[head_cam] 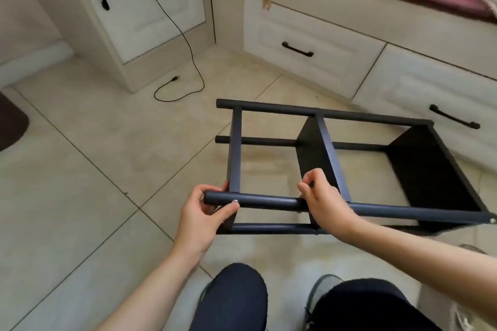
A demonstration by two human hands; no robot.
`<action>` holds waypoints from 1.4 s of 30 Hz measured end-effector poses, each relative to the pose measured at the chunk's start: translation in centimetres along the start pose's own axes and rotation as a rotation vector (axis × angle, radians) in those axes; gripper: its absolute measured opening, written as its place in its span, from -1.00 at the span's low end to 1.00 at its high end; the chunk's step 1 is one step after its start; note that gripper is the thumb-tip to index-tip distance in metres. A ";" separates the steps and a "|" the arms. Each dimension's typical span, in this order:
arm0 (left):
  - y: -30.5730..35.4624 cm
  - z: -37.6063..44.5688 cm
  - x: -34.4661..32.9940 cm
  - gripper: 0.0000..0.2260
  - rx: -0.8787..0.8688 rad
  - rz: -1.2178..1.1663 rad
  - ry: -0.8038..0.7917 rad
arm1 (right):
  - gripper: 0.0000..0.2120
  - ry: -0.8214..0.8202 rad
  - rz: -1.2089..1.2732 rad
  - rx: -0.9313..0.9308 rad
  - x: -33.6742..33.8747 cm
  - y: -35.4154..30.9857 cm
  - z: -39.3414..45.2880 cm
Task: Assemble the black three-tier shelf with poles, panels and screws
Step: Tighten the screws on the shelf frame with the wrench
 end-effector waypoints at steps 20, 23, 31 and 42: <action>-5.1 2.6 0.7 -0.69 -0.002 0.326 -0.198 | -0.92 -0.151 0.034 0.076 -2.4 1.4 3.1; -4.5 3.0 0.6 -0.49 -0.033 0.532 -0.227 | -0.95 -0.213 0.175 0.084 -3.9 -0.1 5.1; -0.6 5.1 -1.0 -0.07 -0.378 1.050 -0.418 | -0.76 -0.247 0.081 0.146 -6.8 -2.4 9.8; 2.3 6.2 -5.3 -0.16 -0.835 1.634 -0.601 | -0.76 0.153 -0.246 0.501 -1.9 -7.7 21.1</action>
Point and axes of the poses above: each hand's wrist, its own z-axis towards the middle knuckle, its own x-axis out of the back of the hand, y = z × x, the point moved 7 cm from there along z, towards the middle knuckle, and after that the axes turned 11 degrees about x, right-handed, at the moved point
